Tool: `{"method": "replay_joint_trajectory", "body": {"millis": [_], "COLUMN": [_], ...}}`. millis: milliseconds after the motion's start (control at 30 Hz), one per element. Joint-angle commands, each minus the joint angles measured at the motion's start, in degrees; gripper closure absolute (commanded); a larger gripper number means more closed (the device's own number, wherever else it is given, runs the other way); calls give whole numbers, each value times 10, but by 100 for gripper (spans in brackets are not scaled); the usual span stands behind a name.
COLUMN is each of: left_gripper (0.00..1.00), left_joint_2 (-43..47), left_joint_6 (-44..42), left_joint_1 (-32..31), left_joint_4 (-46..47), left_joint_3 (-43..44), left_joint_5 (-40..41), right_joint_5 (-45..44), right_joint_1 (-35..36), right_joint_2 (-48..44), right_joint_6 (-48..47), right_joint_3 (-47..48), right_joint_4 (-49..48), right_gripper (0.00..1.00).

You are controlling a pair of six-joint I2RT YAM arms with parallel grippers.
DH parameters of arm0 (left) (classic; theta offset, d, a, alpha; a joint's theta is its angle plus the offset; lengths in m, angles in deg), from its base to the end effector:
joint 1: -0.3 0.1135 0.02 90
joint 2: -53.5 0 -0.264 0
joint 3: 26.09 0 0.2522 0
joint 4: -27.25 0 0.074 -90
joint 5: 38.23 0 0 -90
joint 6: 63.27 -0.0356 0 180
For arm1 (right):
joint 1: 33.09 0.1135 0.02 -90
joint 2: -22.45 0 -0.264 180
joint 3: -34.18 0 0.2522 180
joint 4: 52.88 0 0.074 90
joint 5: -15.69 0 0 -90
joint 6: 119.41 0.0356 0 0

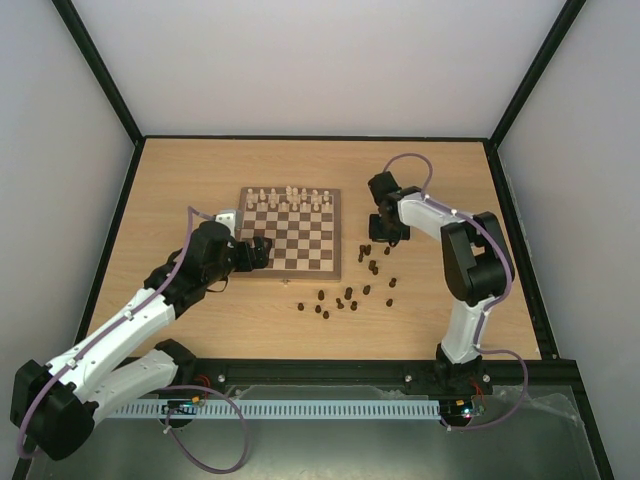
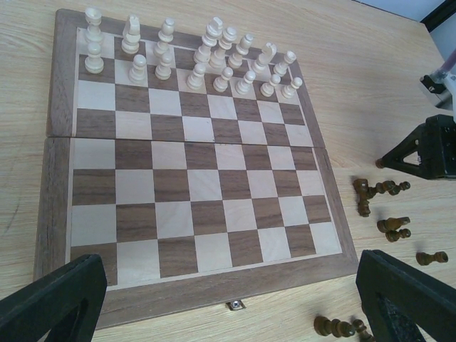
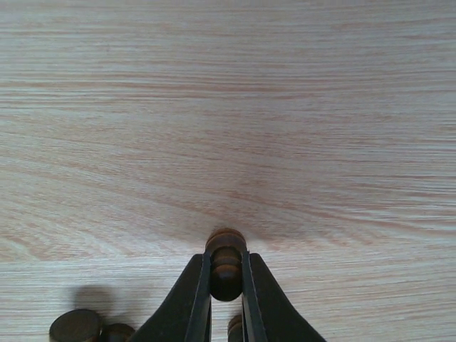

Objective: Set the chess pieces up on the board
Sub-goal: Pick up the chess piece at the center of the board, then place the chess piece on the chessboard.

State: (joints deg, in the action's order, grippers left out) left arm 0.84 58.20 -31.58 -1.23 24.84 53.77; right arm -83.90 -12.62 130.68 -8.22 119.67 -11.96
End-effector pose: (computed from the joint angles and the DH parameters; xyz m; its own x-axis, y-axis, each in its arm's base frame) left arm 0.1761 -0.1081 0.2606 -0.6266 -0.2247 -0.7462 0.2053 0.8761 -0.4362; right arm 0.3614 0.1286 0.1690 -0.8824 0.0510 -0.4677 0.0465 0.9987 0.0212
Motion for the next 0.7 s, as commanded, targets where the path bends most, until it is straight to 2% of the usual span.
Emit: {"method": "replay_joint_trajectory", "body": {"millis": [0, 133, 367, 667], "left_gripper": [1, 1, 1, 1], "left_joint_2": [12, 22, 35, 33], "left_joint_6": [-1, 0, 2, 6], "left_joint_1": [-3, -2, -3, -2], "left_joint_4": [-2, -13, -25, -27], "left_joint_3": [-6, 2, 10, 4], "left_joint_5": [3, 10, 26, 31], "right_joint_5": [-5, -4, -5, 18], "right_joint_1": [-1, 23, 106, 194], "right_joint_2": [-43, -77, -107, -82], "right_joint_6": [3, 4, 7, 11], "right_joint_3": [4, 24, 48, 45], "right_joint_4": [26, 49, 99, 125], "right_gripper": [96, 96, 97, 97]}}
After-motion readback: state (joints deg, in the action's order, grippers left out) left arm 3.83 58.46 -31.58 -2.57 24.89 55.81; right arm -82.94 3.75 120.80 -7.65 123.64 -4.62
